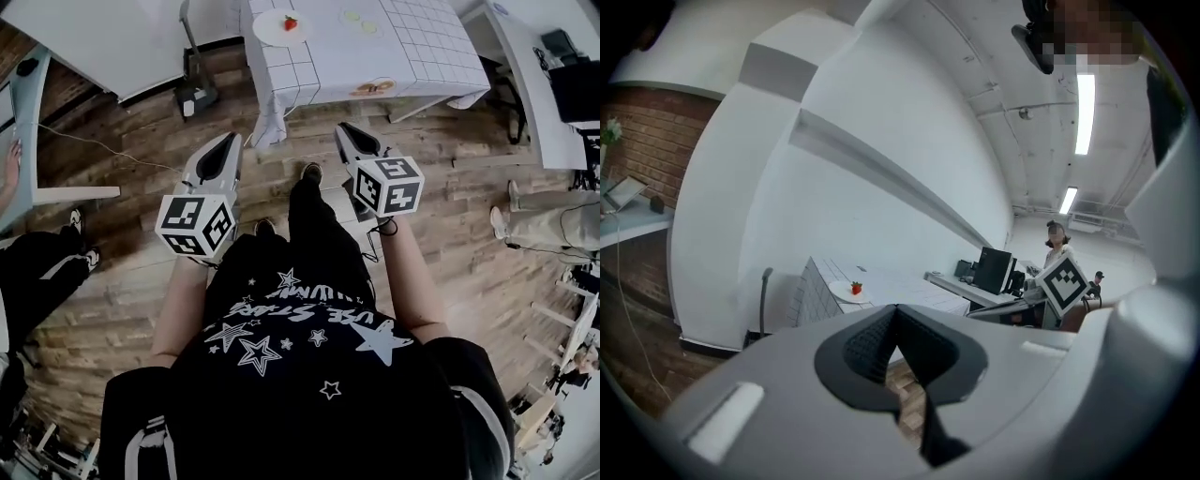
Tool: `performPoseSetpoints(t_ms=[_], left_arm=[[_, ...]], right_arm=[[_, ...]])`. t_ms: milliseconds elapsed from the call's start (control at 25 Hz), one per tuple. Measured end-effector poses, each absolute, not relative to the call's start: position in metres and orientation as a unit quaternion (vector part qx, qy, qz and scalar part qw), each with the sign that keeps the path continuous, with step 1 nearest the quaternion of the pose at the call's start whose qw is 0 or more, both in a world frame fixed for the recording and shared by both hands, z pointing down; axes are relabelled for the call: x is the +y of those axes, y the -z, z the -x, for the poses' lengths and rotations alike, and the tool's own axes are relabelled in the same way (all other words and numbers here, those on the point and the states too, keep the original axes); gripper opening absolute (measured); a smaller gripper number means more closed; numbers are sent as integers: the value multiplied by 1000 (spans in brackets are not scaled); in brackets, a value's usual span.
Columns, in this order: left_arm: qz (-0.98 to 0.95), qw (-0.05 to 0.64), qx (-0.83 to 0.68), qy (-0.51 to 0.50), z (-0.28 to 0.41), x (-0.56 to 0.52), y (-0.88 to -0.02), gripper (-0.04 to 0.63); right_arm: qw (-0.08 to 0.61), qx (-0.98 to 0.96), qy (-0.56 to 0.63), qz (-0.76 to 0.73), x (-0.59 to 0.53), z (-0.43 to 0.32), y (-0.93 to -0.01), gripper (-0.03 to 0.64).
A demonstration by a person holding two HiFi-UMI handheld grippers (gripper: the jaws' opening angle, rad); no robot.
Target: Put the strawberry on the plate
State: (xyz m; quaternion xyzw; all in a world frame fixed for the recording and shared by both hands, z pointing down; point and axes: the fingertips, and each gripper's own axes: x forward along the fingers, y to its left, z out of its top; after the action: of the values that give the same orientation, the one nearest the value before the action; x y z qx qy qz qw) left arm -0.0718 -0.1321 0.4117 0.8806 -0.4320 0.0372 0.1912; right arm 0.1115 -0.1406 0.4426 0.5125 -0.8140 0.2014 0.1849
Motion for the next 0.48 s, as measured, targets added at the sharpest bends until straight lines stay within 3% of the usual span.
performPoseSetpoints(t_ms=[280,480], left_arm=[[-882,196,-426,-34,59,-118,-415,8],[-879,184,-439,-37,53,-108,-401,8]], right_arm=[[187,-823,-204,-496,-124,-114,-441,18],[142,-840,-204,-483,-122,-110,-421,14]])
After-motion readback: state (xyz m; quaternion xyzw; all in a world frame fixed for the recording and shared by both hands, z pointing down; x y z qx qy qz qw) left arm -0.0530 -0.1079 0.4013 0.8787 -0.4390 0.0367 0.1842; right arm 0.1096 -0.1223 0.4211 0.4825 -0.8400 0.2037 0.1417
